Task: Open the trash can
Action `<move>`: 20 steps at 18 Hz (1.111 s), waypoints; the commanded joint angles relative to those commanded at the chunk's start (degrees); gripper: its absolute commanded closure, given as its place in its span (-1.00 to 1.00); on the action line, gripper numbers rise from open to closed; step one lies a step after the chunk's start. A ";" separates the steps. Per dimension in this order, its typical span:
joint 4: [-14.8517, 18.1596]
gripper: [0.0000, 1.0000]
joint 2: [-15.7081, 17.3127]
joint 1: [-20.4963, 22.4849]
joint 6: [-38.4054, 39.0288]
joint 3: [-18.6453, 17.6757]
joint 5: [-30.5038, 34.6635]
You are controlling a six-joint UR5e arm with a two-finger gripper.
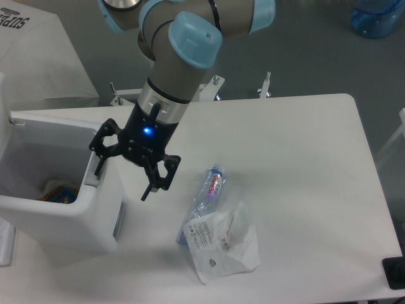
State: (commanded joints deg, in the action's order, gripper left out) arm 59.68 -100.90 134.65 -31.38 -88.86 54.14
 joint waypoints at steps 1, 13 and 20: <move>0.09 -1.00 0.09 0.09 0.44 0.35 0.00; -5.89 -1.00 -8.43 7.29 -4.45 6.94 5.94; -5.28 -1.00 -12.39 10.98 -17.47 6.86 17.04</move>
State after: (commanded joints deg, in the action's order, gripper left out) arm 54.40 -113.29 145.63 -48.85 -82.00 71.18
